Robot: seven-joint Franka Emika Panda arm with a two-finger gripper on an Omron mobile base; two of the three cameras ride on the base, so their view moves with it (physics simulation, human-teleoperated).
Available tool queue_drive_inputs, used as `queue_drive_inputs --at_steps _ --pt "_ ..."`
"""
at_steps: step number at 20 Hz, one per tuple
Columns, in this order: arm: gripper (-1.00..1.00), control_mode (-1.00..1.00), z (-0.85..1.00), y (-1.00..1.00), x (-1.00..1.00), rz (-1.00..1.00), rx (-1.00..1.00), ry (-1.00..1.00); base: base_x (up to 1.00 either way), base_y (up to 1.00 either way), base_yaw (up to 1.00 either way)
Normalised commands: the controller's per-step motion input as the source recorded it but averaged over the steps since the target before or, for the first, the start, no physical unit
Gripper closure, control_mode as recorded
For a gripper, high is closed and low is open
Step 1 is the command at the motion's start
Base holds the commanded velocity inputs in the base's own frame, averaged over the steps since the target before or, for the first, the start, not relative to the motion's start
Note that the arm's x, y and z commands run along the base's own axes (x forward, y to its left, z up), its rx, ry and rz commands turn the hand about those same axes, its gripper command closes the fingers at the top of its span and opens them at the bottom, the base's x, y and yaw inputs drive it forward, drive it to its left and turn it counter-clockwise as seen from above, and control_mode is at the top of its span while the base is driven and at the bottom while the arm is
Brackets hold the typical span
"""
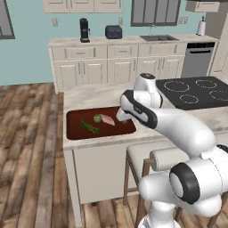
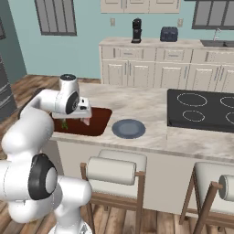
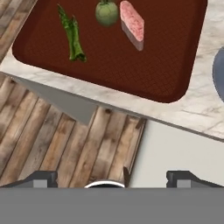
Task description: Create a steak meal by picking up the steak and asparagus from the tray and placing them on the plate. Leave the tomato on the tray.
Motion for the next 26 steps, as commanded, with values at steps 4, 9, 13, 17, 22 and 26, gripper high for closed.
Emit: queue_drive_inputs --at_steps 4,9,13,17,22,26 --pt "-1.00 -1.00 -0.20 0.04 0.43 0.03 -0.02 0.04 0.00 0.00 0.00" --pt "-1.00 -1.00 -0.15 0.01 0.34 0.01 -0.01 0.01 0.00 0.00 0.00" --pt "-1.00 -1.00 -0.21 0.00 0.31 0.01 0.00 0.00 0.00 0.00 0.00" --pt "-1.00 -1.00 -0.32 0.10 0.29 0.02 0.00 0.00 0.00 0.00 0.00" --pt "-1.00 -1.00 -0.37 0.21 0.30 0.03 -0.02 0.00 0.00 0.00 0.00" --pt "-1.00 -1.00 -0.29 0.09 0.35 0.02 0.00 0.01 0.00 0.00 0.00"
